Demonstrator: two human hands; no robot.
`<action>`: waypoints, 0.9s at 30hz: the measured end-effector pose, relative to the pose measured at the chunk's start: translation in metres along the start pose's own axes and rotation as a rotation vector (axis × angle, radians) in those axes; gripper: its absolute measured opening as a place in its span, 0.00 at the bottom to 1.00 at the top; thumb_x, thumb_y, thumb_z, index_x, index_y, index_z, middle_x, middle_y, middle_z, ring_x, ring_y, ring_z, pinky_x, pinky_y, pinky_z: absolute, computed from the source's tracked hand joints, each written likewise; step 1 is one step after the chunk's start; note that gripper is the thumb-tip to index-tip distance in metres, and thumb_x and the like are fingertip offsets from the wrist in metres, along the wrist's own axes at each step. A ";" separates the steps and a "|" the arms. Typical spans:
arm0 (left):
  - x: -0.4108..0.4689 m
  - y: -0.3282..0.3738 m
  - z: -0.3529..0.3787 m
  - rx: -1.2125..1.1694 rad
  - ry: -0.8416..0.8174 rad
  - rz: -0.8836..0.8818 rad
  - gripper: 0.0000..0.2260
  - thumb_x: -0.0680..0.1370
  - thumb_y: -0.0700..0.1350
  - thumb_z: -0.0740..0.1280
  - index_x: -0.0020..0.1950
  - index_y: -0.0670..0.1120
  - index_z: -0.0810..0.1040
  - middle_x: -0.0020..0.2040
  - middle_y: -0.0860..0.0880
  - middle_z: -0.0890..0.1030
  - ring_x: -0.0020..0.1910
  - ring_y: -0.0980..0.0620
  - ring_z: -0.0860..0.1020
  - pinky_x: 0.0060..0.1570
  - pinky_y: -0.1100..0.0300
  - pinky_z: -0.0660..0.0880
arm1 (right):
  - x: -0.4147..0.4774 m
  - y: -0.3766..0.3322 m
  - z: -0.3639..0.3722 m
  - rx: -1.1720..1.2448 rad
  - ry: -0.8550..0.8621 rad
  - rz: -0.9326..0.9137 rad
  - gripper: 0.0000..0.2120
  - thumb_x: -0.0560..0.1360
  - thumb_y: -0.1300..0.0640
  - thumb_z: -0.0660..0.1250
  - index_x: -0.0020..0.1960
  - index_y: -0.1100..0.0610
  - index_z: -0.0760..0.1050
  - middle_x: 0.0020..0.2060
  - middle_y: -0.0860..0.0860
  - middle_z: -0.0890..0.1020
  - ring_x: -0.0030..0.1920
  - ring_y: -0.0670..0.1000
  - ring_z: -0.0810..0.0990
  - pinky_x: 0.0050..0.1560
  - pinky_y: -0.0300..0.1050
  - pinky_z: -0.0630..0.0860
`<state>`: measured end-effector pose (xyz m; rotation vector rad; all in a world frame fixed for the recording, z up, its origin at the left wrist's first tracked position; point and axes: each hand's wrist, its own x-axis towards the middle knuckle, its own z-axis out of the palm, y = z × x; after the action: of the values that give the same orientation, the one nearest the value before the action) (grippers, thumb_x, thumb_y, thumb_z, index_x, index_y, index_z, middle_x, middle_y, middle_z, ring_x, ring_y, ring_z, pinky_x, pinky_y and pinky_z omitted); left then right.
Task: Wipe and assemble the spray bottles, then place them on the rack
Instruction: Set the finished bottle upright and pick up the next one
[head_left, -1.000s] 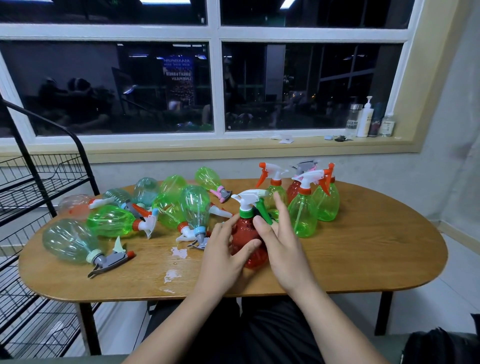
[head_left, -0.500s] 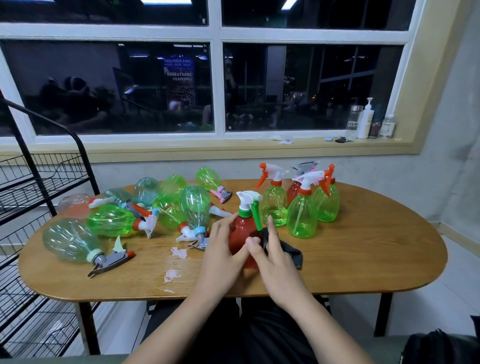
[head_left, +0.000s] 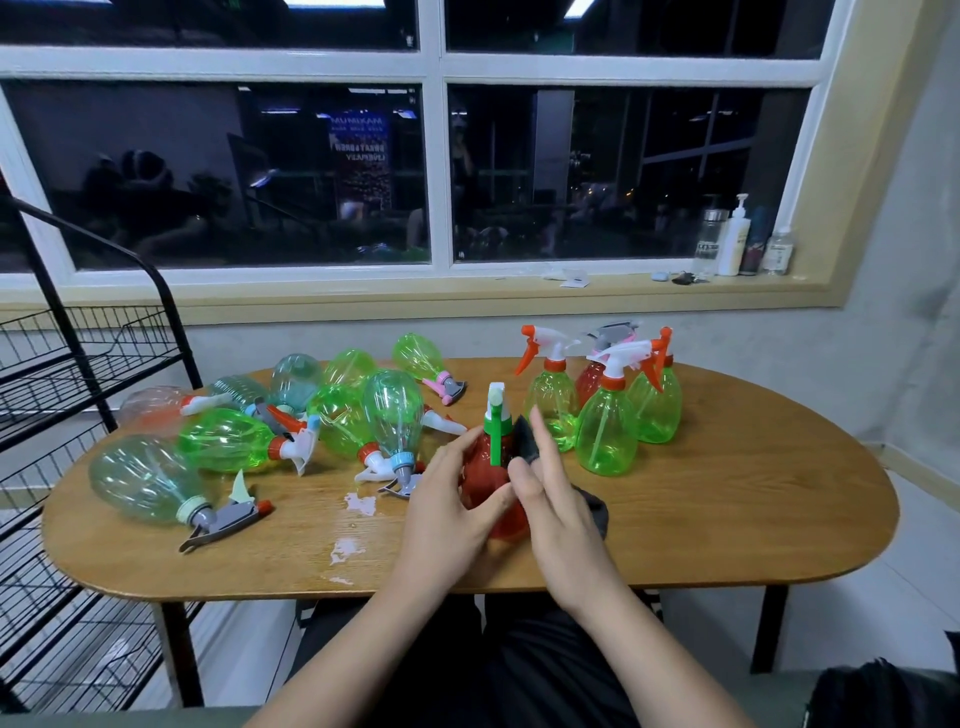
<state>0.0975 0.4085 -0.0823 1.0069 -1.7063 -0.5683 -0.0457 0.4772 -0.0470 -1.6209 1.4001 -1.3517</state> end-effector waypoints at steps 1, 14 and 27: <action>0.000 0.001 0.000 -0.018 -0.002 -0.013 0.28 0.76 0.56 0.75 0.75 0.60 0.73 0.67 0.63 0.79 0.65 0.61 0.79 0.64 0.52 0.79 | -0.001 0.005 0.002 -0.030 -0.006 0.010 0.29 0.82 0.28 0.54 0.79 0.21 0.45 0.59 0.16 0.68 0.65 0.25 0.68 0.64 0.26 0.63; 0.004 -0.002 0.004 0.061 0.014 0.039 0.33 0.73 0.66 0.75 0.75 0.57 0.72 0.63 0.60 0.78 0.63 0.62 0.78 0.60 0.67 0.74 | 0.016 -0.020 -0.012 0.022 -0.066 0.068 0.32 0.81 0.29 0.53 0.84 0.31 0.52 0.69 0.24 0.65 0.72 0.33 0.64 0.68 0.34 0.59; 0.002 -0.003 0.003 0.098 0.074 0.052 0.33 0.74 0.57 0.78 0.71 0.74 0.63 0.54 0.59 0.72 0.56 0.63 0.76 0.51 0.74 0.70 | 0.003 0.012 0.002 -0.081 -0.082 0.150 0.32 0.83 0.31 0.50 0.85 0.33 0.47 0.77 0.34 0.65 0.81 0.43 0.62 0.70 0.39 0.59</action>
<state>0.0952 0.4046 -0.0846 1.0370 -1.7034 -0.4118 -0.0484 0.4705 -0.0575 -1.5696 1.5117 -1.1439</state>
